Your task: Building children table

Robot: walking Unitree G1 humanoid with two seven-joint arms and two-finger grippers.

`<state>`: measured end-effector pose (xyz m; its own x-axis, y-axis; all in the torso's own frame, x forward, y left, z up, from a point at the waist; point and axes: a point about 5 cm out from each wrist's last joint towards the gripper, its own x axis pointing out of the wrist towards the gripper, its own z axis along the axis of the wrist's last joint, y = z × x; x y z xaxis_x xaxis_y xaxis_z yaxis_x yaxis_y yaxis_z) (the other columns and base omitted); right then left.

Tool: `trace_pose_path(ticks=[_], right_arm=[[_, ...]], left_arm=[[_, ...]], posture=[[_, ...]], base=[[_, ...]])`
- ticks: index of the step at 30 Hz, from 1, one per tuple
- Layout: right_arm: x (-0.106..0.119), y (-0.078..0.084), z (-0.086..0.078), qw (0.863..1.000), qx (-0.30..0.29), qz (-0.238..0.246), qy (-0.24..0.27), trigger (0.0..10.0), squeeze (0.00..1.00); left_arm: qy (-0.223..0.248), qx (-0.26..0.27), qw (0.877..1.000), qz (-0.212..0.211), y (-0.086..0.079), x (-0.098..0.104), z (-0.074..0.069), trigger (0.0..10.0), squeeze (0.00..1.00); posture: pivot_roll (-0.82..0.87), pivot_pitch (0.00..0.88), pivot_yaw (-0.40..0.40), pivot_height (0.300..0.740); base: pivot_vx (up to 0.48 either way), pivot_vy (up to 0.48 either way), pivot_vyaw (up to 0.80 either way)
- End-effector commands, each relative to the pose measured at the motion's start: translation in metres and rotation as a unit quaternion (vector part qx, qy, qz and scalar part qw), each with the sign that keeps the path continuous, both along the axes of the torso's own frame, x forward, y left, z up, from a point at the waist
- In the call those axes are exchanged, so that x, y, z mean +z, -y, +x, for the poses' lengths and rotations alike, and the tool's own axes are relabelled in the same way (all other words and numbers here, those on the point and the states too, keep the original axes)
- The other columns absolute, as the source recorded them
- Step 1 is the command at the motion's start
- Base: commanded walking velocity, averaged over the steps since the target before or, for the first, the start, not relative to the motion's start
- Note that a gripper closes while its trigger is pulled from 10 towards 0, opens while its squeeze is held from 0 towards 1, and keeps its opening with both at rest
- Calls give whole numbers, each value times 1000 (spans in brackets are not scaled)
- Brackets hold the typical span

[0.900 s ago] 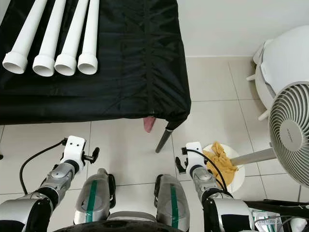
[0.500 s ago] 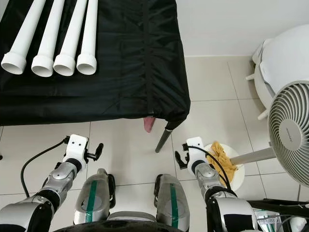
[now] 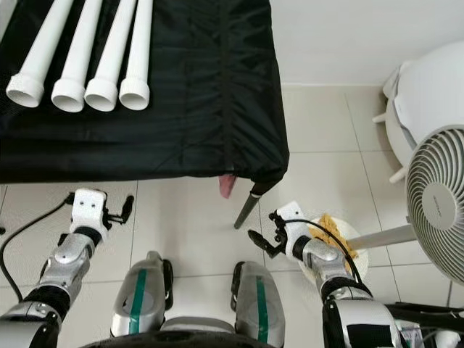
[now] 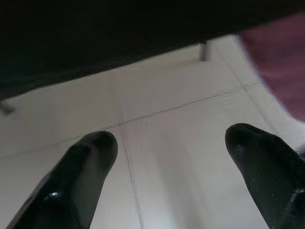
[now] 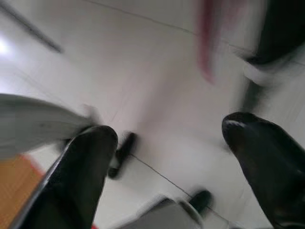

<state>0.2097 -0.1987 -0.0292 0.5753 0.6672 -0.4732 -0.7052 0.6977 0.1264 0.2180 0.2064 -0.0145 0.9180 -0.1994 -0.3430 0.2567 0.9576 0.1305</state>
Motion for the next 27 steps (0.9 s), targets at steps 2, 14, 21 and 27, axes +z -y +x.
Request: trace_pose_path(ticks=[2, 14, 21, 27], right_arm=[[4, -1, -7, 998, 56, 27, -8, 10000, 0], [42, -5, -18, 965, 249, 86, 3, 10000, 0], [76, 5, -10, 947, 306, 91, 18, 10000, 0], [113, 6, 16, 947, 291, 115, 76, 10000, 0]], left_arm=[[-88, -399, 906, -112, 36, 7, -27, 10000, 0], [-92, -564, 820, -40, 49, 54, -37, 10000, 0], [-78, -616, 784, -6, 50, 85, -34, 10000, 0], [-41, -605, 795, -14, 45, 122, -12, 10000, 0]], posture=[[86, 93, -18, 740], [82, 102, -10, 740], [81, 102, -10, 740], [78, 97, -10, 740]], base=[[0, 0, 0], [0, 0, 0], [0, 0, 0], [0, 0, 0]])
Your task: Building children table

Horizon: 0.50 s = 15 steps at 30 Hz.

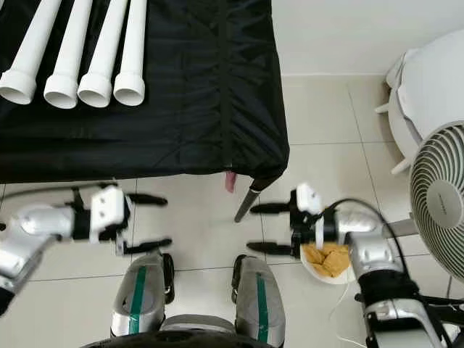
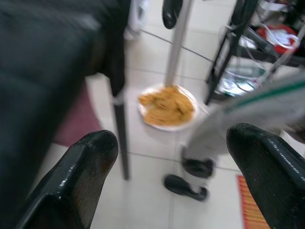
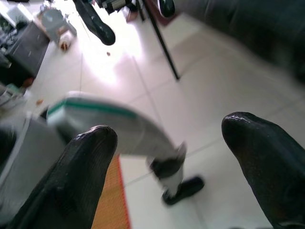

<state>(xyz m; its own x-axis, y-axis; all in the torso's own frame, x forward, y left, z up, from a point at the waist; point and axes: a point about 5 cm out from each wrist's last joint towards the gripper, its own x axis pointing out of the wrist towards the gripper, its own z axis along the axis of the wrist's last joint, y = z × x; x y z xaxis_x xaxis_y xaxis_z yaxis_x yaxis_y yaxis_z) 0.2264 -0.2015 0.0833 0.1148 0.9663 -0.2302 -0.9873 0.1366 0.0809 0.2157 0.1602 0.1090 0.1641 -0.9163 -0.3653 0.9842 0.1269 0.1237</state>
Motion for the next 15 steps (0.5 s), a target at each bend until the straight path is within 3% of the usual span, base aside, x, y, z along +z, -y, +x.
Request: trace_pose_path(ticks=[1, 6, 14, 15], right_arm=[[9, 3, 8, 1000, -16, 19, 7, 10000, 0], [38, 3, 40, 996, -51, 58, 54, 10000, 0], [54, 1, 69, 980, -151, 98, 82, 10000, 0], [55, 1, 75, 973, -190, 104, 84, 10000, 0]], left_arm=[[-26, -48, 998, -14, -2, 10, 1, 10000, 0], [8, -14, 998, -61, -4, 44, 32, 10000, 0], [43, 37, 996, -74, -1, 55, 54, 10000, 0], [55, 70, 993, -76, 1, 55, 62, 10000, 0]], posture=[[75, 92, -7, 740], [70, 78, -9, 740], [71, 57, -14, 740], [73, 41, -14, 740]], base=[[0, 0, 0], [0, 0, 0], [0, 0, 0], [0, 0, 0]])
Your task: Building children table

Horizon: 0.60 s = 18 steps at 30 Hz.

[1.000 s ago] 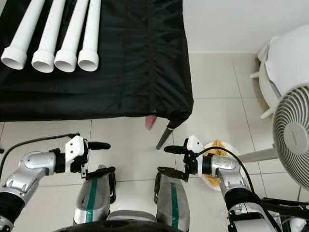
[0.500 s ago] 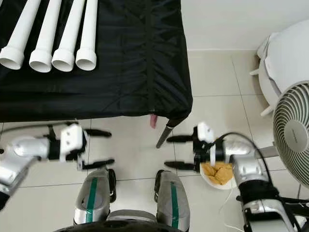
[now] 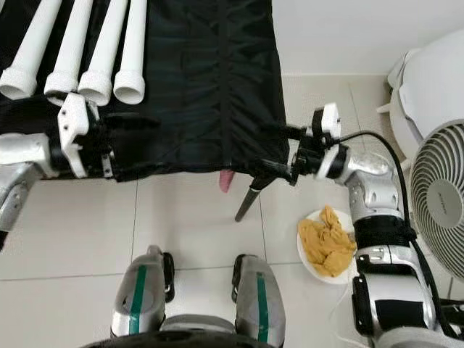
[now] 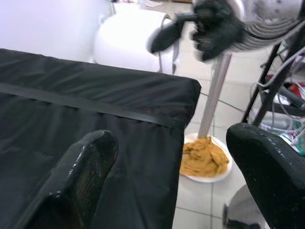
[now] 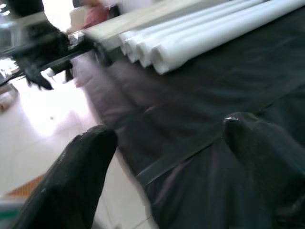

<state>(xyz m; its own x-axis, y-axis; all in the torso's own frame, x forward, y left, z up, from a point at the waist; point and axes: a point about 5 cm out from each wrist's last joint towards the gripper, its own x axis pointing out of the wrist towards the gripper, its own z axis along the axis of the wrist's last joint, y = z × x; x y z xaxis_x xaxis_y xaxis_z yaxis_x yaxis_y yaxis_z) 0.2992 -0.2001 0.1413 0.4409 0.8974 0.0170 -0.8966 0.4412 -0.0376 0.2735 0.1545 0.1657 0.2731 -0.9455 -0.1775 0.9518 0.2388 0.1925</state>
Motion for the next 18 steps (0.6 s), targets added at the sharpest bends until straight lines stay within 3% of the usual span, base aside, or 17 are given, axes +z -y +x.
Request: trace_pose_path(ticks=[1, 2, 3, 5, 7, 9, 13, 14, 15, 17, 18], right_arm=[[-2, 3, 12, 996, -86, 23, -11, 10000, 0], [-2, 2, 20, 989, -144, 37, -11, 10000, 0], [-2, 2, 20, 989, -144, 37, -11, 10000, 0], [0, -1, 30, 973, -222, 65, -8, 10000, 0], [0, -3, 31, 969, -237, 73, -12, 10000, 0], [6, -6, 35, 951, -289, 108, -1, 10000, 0], [8, -7, 37, 944, -309, 120, 3, 10000, 0], [11, -10, 39, 931, -337, 142, 5, 10000, 0], [11, -10, 39, 931, -337, 142, 5, 10000, 0], [13, -14, 42, 911, -376, 168, 10, 10000, 0], [13, -14, 42, 911, -376, 168, 10, 10000, 0]], left_arm=[[13, 84, 996, -6, -2, -2, 17, 10000, 0], [35, 148, 988, -31, 1, 1, 29, 10000, 0], [35, 148, 988, -31, 1, 1, 29, 10000, 0], [30, 242, 966, -89, 2, 4, 47, 10000, 0], [20, 259, 960, -107, 3, 4, 51, 10000, 0], [27, 291, 947, -132, 8, 7, 57, 10000, 0], [31, 303, 943, -136, 10, 8, 59, 10000, 0], [31, 343, 930, -129, 11, 7, 67, 10000, 0], [31, 343, 930, -129, 11, 7, 67, 10000, 0], [-3, 387, 912, -139, 13, 4, 77, 10000, 0], [-3, 387, 912, -139, 13, 4, 77, 10000, 0]], posture=[[68, 36, -14, 740], [64, 24, -8, 740], [64, 24, -8, 740], [59, 12, -7, 740], [59, 12, -7, 740], [59, 0, -7, 740], [59, 0, -7, 740], [52, 0, -4, 740], [52, 0, -4, 740], [48, 0, -3, 740], [48, 0, -3, 740]], base=[[0, 0, 0], [0, 0, 0], [0, 0, 0], [0, 0, 0], [0, 0, 0], [0, 0, 0], [0, 0, 0], [0, 0, 0], [0, 0, 0], [0, 0, 0], [0, 0, 0]])
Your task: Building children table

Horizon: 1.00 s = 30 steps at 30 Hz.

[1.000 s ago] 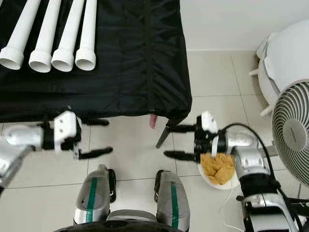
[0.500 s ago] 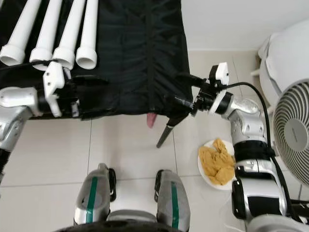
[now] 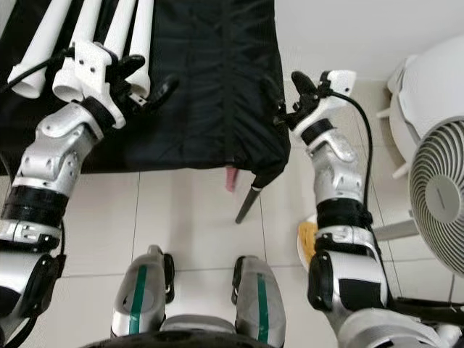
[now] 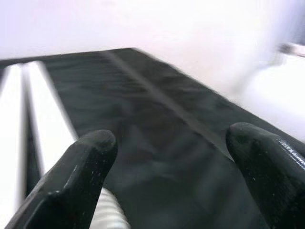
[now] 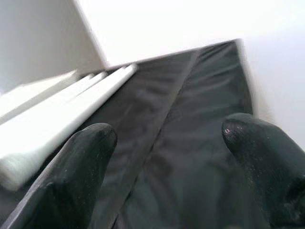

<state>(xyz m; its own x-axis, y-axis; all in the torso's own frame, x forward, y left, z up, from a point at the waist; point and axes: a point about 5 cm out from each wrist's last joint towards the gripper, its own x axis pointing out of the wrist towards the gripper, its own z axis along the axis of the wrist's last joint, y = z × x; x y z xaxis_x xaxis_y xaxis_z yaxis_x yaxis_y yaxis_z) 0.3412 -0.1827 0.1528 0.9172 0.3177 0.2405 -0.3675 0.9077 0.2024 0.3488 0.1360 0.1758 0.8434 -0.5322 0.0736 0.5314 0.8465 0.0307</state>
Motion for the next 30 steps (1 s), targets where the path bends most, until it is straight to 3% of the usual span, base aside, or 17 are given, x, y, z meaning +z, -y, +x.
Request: trace_pose_path(ticks=[1, 3, 8, 9, 14, 16, 17, 18, 19, 24, 30], right_arm=[[2, 4, 0, 1000, -18, 0, 5, 10000, 0], [-3, -6, -2, 1000, -21, 9, -11, 10000, 0], [-6, -13, -6, 1000, -26, -2, -8, 10000, 0], [-6, -15, -9, 999, -42, -27, -1, 10000, 0], [0, -15, -12, 994, -90, -63, 21, 10000, 0], [1, -15, -12, 991, -107, -71, 27, 10000, 0], [1, -15, -12, 991, -107, -71, 27, 10000, 0], [1, -15, -12, 988, -119, -90, 29, 10000, 0], [4, -14, -15, 986, -143, -85, 32, 10000, 0], [4, -14, -18, 979, -172, -101, 44, 10000, 0], [-3, -15, -23, 982, -158, -100, 37, 10000, 0]], left_arm=[[-20, 31, 999, 4, -6, -6, 2, 10000, 0], [-16, 72, 997, -32, -9, -7, 6, 10000, 0], [-20, 104, 994, -29, -12, -14, 5, 10000, 0], [-20, 120, 992, -36, -14, -16, 3, 10000, 0], [7, 138, 990, -30, -10, -11, -2, 10000, 0], [40, 166, 985, 10, -6, -10, -6, 10000, 0], [40, 166, 985, 10, -6, -10, -6, 10000, 0], [43, 172, 984, 3, -5, -11, -9, 10000, 0], [25, 165, 985, -37, -5, -14, -14, 10000, 0], [17, 186, 981, -50, -5, -18, -15, 10000, 0], [20, 210, 977, -36, -9, -21, -13, 10000, 0]], posture=[[48, 0, -3, 740], [41, 0, 0, 740], [35, 10, 0, 740], [33, 19, 0, 740], [57, 49, -3, 740], [61, 61, 2, 740], [61, 61, 2, 740], [64, 48, -3, 740], [64, 51, -4, 740], [67, 33, 1, 740], [57, 15, 12, 740]], base=[[0, 0, 0], [0, 0, 0], [0, 0, 0], [0, 0, 0], [0, 0, 0], [0, 0, 0], [0, 0, 0], [0, 0, 0], [0, 0, 0], [0, 0, 0], [0, 0, 0]])
